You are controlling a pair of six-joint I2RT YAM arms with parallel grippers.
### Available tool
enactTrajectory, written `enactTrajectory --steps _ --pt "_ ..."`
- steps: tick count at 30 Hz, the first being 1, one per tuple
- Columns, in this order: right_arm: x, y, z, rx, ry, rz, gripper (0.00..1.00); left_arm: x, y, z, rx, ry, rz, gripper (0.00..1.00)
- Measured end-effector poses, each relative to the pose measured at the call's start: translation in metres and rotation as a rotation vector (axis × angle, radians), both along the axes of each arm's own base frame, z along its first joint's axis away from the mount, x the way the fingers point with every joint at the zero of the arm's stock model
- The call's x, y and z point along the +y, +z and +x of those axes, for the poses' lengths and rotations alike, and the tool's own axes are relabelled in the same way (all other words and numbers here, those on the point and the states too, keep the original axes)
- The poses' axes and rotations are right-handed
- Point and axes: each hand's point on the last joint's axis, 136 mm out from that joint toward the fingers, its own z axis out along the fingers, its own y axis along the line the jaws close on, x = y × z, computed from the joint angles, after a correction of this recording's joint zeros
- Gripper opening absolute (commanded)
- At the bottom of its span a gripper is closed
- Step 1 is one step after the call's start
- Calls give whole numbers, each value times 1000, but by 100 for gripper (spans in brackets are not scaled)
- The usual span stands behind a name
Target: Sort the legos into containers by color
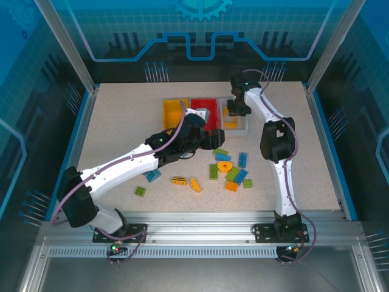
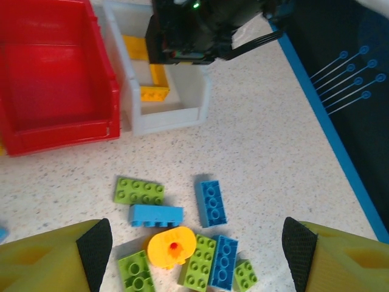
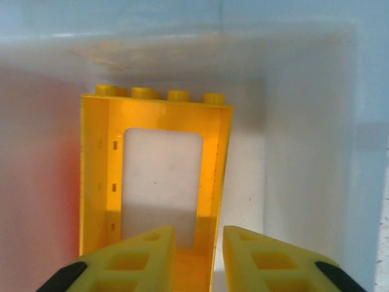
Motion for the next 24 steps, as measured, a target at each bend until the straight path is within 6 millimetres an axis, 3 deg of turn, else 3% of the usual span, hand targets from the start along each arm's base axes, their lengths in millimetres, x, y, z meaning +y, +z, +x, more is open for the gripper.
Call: enactTrajectory --steps 4,9,11,15,19,24 --pt "0 45 -2 -80 0 17 34 21 4 -5 3 52 39 78" --pt "6 132 -23 -249 19 50 38 60 3 -15 47 149 65 79" --pt "14 168 -45 -330 44 78 42 79 -6 -20 80 197 81 79" --pt "41 213 -101 -452 135 147 51 116 -35 -37 173 291 133 81" --pt "88 212 -180 -489 318 274 56 150 -70 -59 274 374 199 84" --pt "140 158 -265 -385 528 383 59 190 -117 -81 398 475 274 88"
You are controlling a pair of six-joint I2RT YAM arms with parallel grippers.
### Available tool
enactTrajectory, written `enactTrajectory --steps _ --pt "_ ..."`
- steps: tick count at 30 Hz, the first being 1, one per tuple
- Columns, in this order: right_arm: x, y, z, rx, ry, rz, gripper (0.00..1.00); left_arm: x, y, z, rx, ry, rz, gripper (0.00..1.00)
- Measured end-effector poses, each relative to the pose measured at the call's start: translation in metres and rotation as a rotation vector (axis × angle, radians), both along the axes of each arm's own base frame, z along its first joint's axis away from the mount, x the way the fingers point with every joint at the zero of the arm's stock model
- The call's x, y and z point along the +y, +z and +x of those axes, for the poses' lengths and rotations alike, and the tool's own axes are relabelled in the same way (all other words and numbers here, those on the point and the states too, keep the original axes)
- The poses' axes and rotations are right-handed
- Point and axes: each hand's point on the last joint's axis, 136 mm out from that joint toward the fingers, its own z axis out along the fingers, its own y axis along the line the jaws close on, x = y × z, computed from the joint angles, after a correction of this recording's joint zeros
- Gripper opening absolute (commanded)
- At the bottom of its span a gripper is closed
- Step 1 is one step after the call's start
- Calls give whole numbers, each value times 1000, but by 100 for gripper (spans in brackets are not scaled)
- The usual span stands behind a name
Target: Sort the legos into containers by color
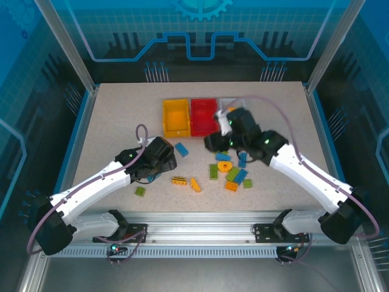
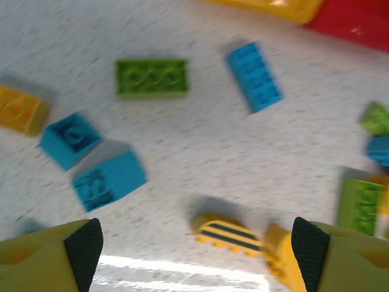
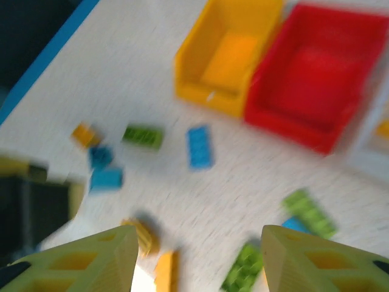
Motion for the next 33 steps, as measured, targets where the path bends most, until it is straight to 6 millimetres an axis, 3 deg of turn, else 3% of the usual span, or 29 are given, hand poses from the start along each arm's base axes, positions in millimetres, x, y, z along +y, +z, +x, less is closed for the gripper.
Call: enactTrajectory --steps 2,5,10,19,28,33 --pt "12 -26 -22 52 54 -13 61 14 -18 -8 52 49 16 90" --pt "17 -42 -36 92 78 -25 64 26 -33 -14 94 101 17 92" --pt "22 -37 -35 79 90 3 66 33 -46 -7 126 150 14 94" --pt "30 -38 -32 82 95 20 65 33 -90 0 251 170 69 98" --pt "36 -44 -34 97 103 11 65 28 -108 8 282 152 92 94" --pt "36 -44 -34 95 101 11 66 24 -109 14 266 139 75 90"
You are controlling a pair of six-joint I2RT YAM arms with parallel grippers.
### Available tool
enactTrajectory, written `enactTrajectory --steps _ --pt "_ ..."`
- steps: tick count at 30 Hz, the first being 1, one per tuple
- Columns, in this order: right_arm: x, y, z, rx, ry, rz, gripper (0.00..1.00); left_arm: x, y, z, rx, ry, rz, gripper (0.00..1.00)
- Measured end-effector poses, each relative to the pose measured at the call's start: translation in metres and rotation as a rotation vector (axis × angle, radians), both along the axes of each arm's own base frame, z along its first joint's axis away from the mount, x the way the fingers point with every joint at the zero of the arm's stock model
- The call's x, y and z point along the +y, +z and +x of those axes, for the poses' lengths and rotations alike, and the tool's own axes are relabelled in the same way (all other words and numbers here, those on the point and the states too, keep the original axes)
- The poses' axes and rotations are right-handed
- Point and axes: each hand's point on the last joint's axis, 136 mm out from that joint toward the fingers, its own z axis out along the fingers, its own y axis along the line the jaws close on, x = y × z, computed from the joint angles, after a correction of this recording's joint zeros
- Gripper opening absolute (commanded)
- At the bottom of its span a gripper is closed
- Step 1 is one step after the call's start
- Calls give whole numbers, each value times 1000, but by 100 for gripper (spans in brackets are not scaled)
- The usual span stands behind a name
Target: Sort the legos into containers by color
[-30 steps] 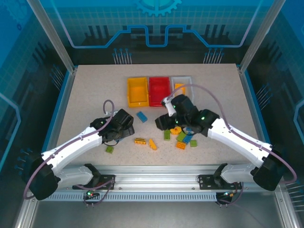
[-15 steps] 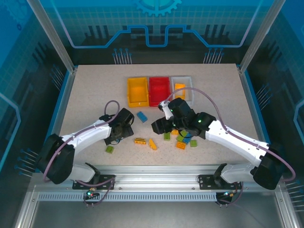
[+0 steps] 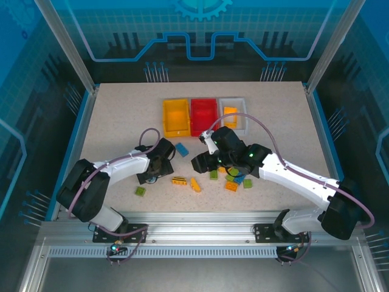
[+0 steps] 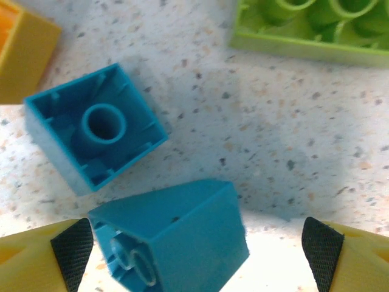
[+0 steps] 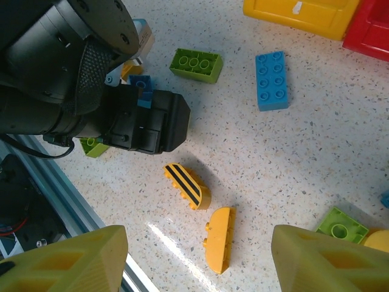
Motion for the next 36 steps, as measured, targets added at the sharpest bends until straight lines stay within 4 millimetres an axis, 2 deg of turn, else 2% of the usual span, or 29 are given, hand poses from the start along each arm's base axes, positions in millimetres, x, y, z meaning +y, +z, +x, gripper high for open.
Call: enactTrajectory --steps 7,11,16,18,22,26,30,33,36 --pt "0 0 0 1 -4 0 66 -11 -10 11 21 -37 -14 76" --pt "-1 0 1 -1 -12 -1 66 -18 -10 14 24 -52 -22 73" --pt "-1 0 2 -1 -17 -3 66 -46 -6 22 0 -112 -53 72" --pt "-2 0 3 -4 -22 -5 66 -55 -5 24 -8 -129 -73 73" --pt "-3 0 4 -8 -28 -9 66 -59 -2 24 -16 -136 -85 83" --pt "-3 0 4 -8 -28 -9 66 -58 17 25 -56 -161 -97 89" --pt "-3 0 4 -8 -28 -8 66 -58 34 25 -91 -162 -118 88" --pt "-3 0 4 -4 -33 -5 66 -58 33 24 -86 -162 -116 89" --pt "-3 0 4 -1 -36 -4 66 -56 23 22 -36 -162 -86 89"
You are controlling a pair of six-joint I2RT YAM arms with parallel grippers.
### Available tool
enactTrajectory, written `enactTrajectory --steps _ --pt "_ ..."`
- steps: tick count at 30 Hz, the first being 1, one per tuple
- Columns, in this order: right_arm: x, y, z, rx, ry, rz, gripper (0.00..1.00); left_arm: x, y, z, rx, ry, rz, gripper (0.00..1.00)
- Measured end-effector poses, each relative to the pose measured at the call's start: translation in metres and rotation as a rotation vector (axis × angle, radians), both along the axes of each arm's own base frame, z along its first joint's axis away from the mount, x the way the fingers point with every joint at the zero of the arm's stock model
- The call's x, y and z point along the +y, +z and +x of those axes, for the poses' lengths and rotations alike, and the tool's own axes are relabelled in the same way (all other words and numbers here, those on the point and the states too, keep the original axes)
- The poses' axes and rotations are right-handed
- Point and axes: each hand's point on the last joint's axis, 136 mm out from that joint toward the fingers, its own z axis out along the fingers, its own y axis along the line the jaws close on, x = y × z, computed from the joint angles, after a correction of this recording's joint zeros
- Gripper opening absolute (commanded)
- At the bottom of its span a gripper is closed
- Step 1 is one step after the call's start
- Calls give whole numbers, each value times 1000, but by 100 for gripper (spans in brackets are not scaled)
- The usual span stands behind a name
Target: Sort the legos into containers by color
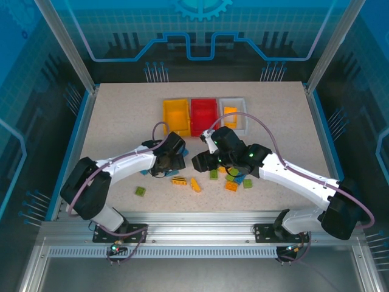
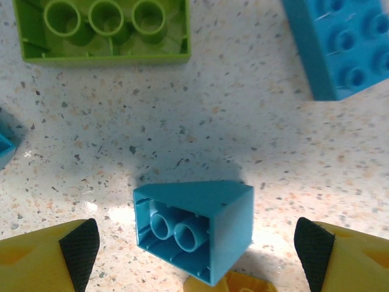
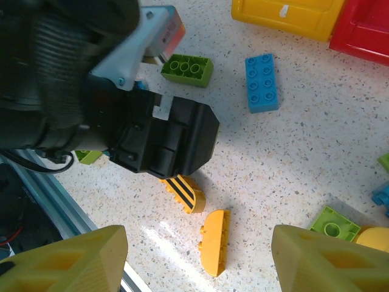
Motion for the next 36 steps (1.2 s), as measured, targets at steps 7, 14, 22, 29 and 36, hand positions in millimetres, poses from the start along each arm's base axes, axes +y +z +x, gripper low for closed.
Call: enactTrajectory --steps 7,14,22,29,36 --pt "0 0 0 0 0 0 66 1 -28 -2 75 -29 55 81" --pt "0 0 0 2 -2 1 66 0 -32 -1 73 -54 64 64" --pt "0 1 0 1 -4 2 66 -1 -28 2 56 -70 60 51" --pt "-1 2 0 -3 -6 3 66 -6 -20 10 13 -75 36 48" --pt "-1 2 1 -5 -9 2 66 -7 -15 12 -5 -77 30 47"
